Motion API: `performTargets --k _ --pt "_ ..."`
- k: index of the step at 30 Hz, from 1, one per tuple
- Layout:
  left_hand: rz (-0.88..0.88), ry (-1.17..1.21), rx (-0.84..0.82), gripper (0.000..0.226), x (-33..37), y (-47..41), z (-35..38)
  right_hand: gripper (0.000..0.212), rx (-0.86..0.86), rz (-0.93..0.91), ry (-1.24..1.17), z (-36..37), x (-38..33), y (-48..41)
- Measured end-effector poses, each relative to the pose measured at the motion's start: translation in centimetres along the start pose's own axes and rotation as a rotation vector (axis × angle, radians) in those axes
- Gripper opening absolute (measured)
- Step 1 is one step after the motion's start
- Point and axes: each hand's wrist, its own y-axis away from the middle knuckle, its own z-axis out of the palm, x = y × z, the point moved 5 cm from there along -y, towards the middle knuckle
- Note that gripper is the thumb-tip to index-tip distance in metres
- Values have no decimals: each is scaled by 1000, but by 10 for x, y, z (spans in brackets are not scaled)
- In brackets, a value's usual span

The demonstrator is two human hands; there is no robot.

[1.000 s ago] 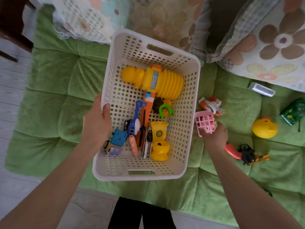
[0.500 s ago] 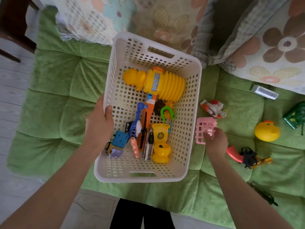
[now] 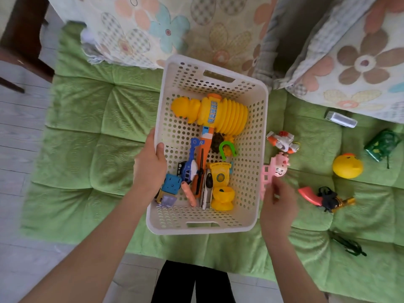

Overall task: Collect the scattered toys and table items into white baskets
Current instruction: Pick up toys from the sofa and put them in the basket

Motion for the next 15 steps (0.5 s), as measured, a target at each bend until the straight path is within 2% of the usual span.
performTargets --k 3,5,7,11,12,15 --pt "17 21 -30 43 -1 0 -1 25 66 -105 -81 -1 -25 13" --pt "23 40 -37 43 -2 -1 -2 22 -21 -63 -192 10 -34 21" --pt "21 48 -40 43 -4 -2 -2 20 -213 145 -311 35 -33 30" --pt "20 48 -51 44 -8 -4 -3 18 -557 699 -659 88 -24 51" --pt "21 51 -54 45 -9 -5 -4 19 -623 751 -687 98 -23 57" --pt "27 65 -55 44 -11 -6 -3 23 -744 738 -489 121 -14 71"
